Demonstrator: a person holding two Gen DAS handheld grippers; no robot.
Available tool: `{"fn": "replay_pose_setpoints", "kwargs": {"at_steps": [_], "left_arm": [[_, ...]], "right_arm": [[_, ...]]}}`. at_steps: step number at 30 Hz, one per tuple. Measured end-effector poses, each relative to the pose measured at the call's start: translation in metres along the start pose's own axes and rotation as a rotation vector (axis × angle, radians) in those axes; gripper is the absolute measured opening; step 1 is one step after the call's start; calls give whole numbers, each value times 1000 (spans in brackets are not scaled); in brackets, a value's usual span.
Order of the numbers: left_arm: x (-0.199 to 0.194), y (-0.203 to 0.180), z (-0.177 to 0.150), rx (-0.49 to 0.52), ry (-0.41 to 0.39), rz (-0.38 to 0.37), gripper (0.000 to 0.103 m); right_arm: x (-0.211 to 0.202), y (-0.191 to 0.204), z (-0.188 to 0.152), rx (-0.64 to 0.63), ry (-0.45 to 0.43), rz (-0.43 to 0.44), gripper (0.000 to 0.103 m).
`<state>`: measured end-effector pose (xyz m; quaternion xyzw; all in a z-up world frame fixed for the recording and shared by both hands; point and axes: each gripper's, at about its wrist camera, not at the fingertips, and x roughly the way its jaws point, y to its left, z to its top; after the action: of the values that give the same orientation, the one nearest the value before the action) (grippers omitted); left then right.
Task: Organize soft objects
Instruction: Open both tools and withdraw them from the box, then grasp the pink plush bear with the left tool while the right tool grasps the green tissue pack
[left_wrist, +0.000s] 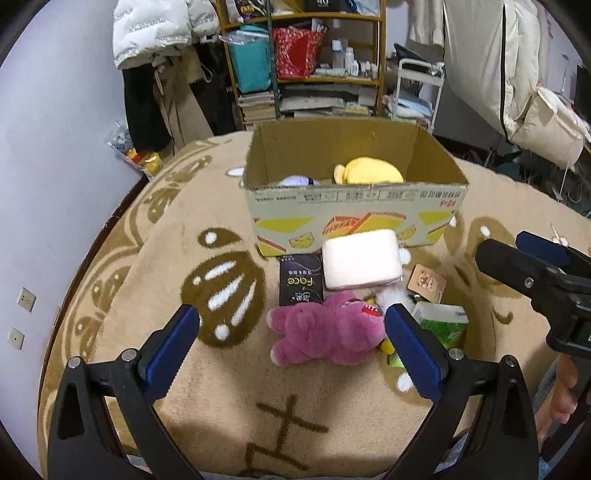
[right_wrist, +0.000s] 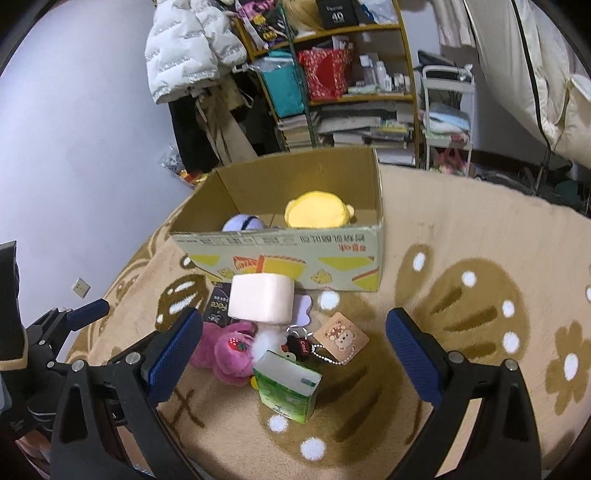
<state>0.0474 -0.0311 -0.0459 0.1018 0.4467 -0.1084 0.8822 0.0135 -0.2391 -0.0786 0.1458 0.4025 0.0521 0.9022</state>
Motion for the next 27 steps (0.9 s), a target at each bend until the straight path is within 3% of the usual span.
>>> {"fn": "replay_pose_setpoints", "kwargs": {"at_steps": [11,27], "left_arm": [[39,-12,4,36,113,-32,100],[82,-20,0,58,274,-67,100]], "right_arm": [[41,-9,-3,42,122,26,95],[76,-23,-18,128,265,86,93]]}}
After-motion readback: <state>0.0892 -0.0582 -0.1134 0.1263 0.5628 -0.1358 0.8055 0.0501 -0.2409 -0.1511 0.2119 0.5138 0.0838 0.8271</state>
